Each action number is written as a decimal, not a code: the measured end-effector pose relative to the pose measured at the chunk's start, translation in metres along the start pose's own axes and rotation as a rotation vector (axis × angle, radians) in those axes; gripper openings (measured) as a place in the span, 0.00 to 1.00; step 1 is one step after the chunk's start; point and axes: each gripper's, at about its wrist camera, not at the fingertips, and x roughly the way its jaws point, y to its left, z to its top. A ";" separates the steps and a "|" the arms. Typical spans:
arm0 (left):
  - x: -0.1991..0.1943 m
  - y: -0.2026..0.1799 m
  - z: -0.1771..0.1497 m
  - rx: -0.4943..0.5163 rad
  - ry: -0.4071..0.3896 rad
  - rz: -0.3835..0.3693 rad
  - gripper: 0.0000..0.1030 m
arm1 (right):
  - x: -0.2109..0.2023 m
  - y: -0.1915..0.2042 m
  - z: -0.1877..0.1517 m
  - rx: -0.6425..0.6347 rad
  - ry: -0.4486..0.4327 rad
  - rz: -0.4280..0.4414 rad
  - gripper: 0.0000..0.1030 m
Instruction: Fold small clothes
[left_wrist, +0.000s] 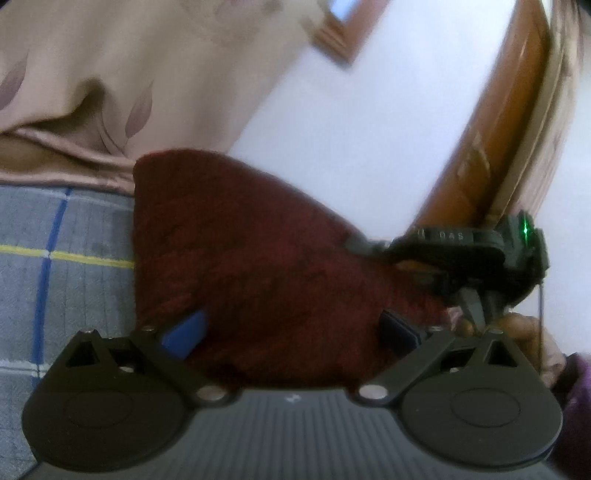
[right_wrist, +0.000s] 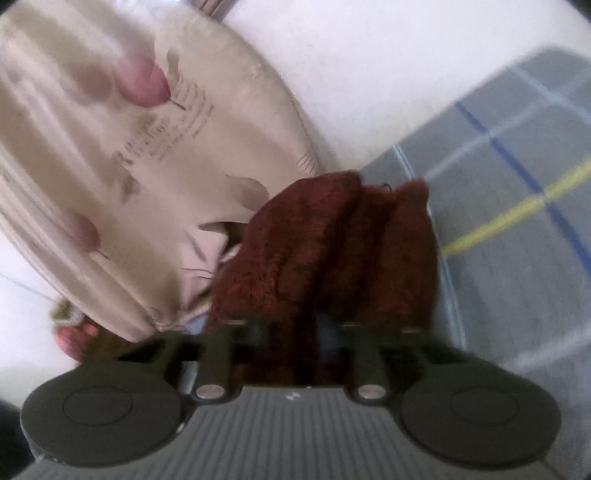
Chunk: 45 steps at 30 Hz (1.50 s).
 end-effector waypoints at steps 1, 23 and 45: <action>0.000 0.002 -0.001 -0.008 0.000 -0.007 0.98 | -0.003 -0.002 0.002 -0.003 -0.022 -0.007 0.23; -0.015 -0.020 0.003 0.043 -0.016 0.001 0.98 | 0.070 0.030 0.069 -0.209 0.007 -0.308 0.72; -0.014 -0.016 0.003 -0.006 0.013 0.006 0.98 | 0.031 -0.018 0.026 -0.045 -0.071 -0.243 0.58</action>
